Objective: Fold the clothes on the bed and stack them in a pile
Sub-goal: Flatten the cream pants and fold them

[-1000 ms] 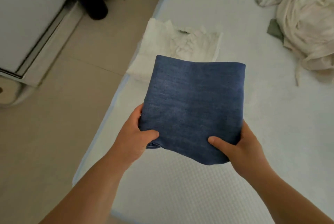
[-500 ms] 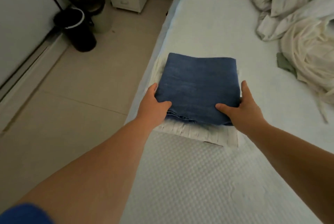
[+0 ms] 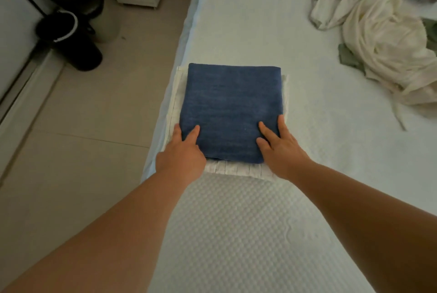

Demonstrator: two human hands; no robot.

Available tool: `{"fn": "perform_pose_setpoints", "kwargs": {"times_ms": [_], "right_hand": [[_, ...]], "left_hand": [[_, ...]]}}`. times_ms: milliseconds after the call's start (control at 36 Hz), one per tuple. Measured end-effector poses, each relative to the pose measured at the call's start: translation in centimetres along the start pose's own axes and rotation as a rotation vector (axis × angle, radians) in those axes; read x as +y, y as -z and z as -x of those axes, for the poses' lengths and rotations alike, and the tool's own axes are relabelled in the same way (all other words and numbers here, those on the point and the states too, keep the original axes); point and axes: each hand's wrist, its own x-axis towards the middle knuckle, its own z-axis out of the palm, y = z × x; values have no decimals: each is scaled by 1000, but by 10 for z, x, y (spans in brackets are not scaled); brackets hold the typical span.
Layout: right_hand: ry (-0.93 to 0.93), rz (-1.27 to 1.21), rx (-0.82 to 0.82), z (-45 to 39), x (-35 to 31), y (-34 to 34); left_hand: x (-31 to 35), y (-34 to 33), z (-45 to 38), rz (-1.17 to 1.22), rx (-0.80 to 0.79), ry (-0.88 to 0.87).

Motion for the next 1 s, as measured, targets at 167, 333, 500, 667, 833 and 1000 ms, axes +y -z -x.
{"fn": "perform_pose_setpoints", "kwargs": {"times_ms": [167,333,500,667,833,1000], "right_hand": [[0,-103,118,57,21,0],[-156,-55,87,131,108,16],[-304,-92,139,139,208,69],[-291,-36,96,122,295,78],[-88,96,124,69,352,105],[39,153,439,-31,378,158]], "left_hand": [[10,14,34,-18,30,33],[59,-9,112,234,377,-162],[136,-68,137,321,179,-312],[227,-150,111,258,96,-408],[323,-209,32,29,151,-400],[328,-277,-2,-219,224,-272]]}}
